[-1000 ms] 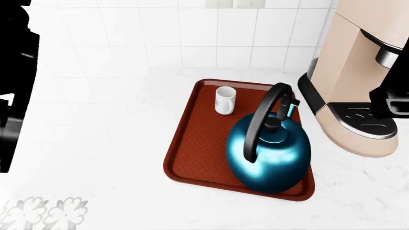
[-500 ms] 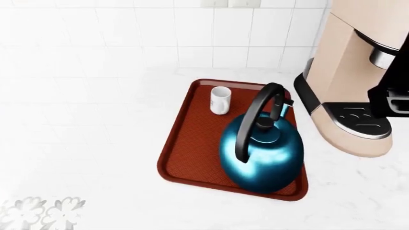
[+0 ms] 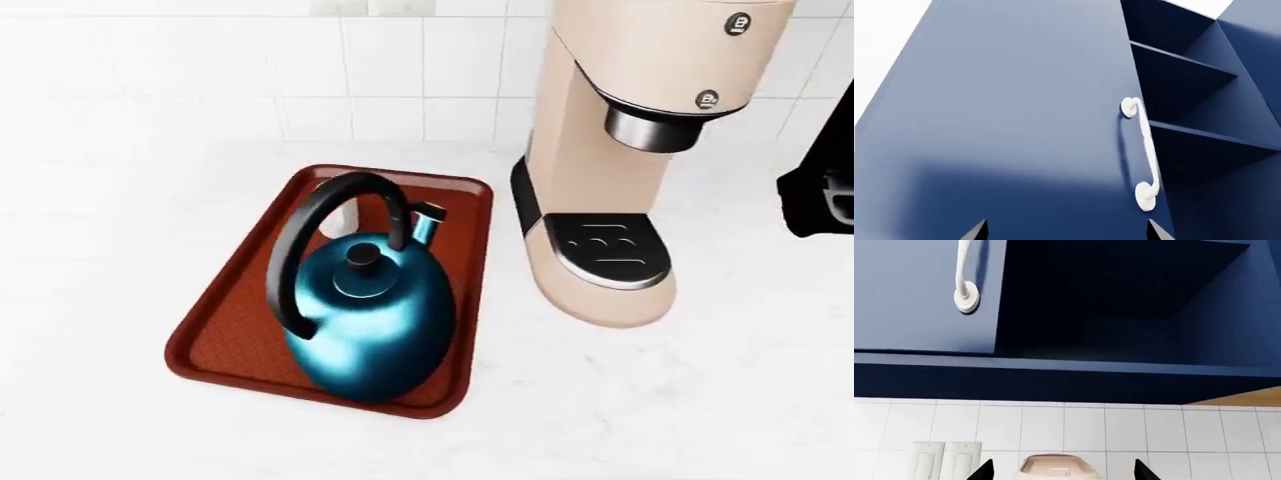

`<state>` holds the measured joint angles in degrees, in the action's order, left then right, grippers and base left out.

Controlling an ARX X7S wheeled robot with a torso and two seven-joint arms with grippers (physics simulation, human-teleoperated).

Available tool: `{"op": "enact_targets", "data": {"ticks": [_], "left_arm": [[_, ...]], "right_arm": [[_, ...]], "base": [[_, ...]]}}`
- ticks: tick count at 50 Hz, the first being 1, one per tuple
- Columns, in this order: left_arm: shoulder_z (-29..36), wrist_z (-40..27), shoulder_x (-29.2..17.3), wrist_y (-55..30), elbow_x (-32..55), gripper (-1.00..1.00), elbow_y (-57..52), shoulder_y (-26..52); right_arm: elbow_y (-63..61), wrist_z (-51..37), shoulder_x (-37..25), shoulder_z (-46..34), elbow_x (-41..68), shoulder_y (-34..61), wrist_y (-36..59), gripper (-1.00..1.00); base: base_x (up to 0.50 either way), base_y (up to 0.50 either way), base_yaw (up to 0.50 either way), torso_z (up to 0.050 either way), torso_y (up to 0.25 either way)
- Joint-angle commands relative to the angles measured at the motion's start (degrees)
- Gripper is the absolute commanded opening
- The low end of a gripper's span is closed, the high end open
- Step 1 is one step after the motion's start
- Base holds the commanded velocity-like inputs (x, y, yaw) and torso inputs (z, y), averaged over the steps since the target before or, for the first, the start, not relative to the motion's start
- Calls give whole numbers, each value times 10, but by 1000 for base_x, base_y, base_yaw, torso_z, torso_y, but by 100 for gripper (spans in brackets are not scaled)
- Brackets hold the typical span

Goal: Pick the kettle from the counter and place it on the tray. Then pick the mug from the cabinet and place it on the tray. Then close the cabinet doors.

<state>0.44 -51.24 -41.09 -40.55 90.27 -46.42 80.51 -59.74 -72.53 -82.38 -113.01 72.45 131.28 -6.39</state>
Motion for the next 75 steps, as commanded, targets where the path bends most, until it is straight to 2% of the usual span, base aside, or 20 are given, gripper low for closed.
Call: {"op": "enact_targets", "data": {"ticks": [1,15,67,70,71,72,75], "left_arm": [[-21,-6,-14,8,6,100,-22,-34],[-32,4,-18,15,-2,100,-28,-62],[-37,8,-23,27,-7,100,-31,-86],[-39,9,-24,27,-7,100,-31,-88],[-45,10,-29,29,-5,100,-33,-94],[-49,11,-32,30,-4,100,-34,-98],[-55,14,-36,32,-4,100,-36,-107]], "right_arm": [[1,3,-4,16,4,-10,2,100],[0,4,-8,31,7,-16,9,100],[9,10,-25,71,21,-34,16,100],[21,-9,-22,87,34,-18,60,100],[75,-2,-9,157,120,34,146,100],[119,-4,7,230,197,36,232,100],[194,-15,40,342,256,34,351,100]], "base": [[3,-500,0,0,0],[3,-500,0,0,0],[3,-500,0,0,0],[0,0,0,0,0],[0,0,0,0,0],[0,0,0,0,0],[0,0,0,0,0]]}}
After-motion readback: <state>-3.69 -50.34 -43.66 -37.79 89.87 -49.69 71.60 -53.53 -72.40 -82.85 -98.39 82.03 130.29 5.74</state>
